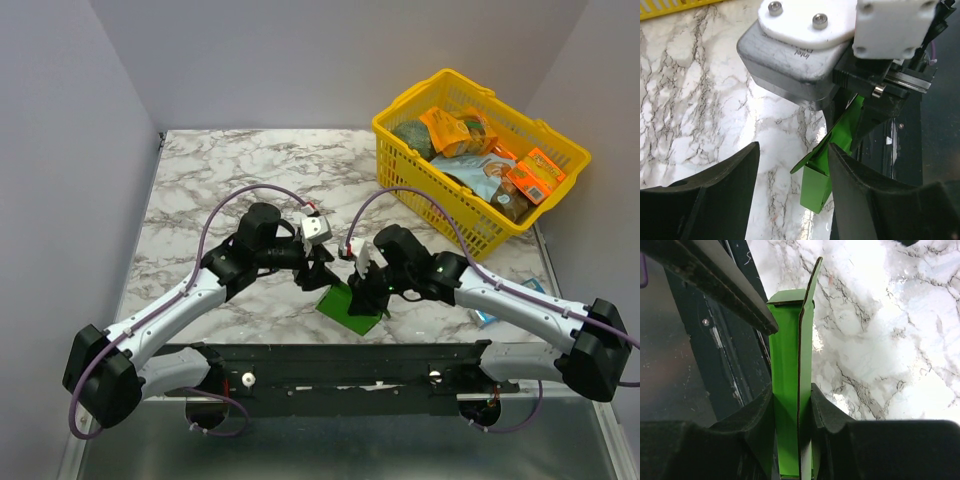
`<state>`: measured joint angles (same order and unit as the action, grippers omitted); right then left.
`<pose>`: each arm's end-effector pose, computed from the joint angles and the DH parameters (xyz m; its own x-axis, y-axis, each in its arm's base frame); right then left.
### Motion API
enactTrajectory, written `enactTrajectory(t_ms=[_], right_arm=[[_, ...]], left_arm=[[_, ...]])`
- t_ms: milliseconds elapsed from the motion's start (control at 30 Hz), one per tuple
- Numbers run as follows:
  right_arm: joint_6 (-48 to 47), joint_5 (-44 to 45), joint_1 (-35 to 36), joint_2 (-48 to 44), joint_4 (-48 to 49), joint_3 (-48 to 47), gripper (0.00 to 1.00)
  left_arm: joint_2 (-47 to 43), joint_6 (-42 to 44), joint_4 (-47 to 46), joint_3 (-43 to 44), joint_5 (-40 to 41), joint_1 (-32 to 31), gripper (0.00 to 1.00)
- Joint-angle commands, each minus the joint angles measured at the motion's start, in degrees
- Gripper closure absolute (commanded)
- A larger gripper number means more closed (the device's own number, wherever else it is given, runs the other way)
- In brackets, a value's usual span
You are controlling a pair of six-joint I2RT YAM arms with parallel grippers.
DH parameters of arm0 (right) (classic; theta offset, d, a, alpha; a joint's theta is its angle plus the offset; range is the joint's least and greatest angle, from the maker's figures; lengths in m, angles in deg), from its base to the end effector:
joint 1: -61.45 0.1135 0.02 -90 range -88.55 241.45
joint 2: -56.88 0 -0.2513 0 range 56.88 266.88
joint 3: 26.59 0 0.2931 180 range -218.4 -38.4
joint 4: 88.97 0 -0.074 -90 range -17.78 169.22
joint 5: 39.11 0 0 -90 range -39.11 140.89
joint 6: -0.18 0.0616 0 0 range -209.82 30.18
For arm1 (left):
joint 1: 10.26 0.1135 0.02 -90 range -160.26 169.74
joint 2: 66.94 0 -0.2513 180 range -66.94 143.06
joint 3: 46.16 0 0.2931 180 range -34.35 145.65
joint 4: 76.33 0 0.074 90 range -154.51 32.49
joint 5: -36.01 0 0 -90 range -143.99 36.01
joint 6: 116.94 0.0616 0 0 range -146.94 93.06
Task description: Fold the paper box
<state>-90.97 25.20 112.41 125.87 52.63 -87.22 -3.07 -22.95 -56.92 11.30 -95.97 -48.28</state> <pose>0.1736 0.2565 0.2111 -0.4410 -0.5725 -0.6913 -0.8960 0.3255 0.3020 0.2176 -0.2224 0.2542 -0.2774 0.2826 -0.9183 0.9538 0.1956 -0.2280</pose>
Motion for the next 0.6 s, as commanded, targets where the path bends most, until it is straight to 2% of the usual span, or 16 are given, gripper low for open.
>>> enactTrajectory(t_ms=[0, 133, 333, 500, 567], right_arm=[[-0.9, -1.6, 0.4, 0.6, -0.1, -1.4, 0.67], [-0.9, -1.8, 0.5, 0.6, -0.1, -1.3, 0.67], [-0.8, -1.6, 0.4, 0.4, -0.2, -1.2, 0.67], [-0.9, -1.5, 0.4, 0.3, -0.3, -1.1, 0.67], [-0.9, -1.5, 0.5, 0.3, -0.3, -1.1, 0.67]], left_arm=[[-1.2, 0.2, -2.4, 0.1, 1.1, 0.3, 0.34], [-0.6, 0.1, -2.5, -0.3, -0.9, 0.4, 0.34], [2.6, 0.1, 0.4, 0.8, -6.9, 0.4, 0.42], [3.6, 0.8, 2.2, 1.2, -7.9, 0.4, 0.42], [3.5, 0.8, 2.0, 1.1, -7.4, 0.4, 0.46]])
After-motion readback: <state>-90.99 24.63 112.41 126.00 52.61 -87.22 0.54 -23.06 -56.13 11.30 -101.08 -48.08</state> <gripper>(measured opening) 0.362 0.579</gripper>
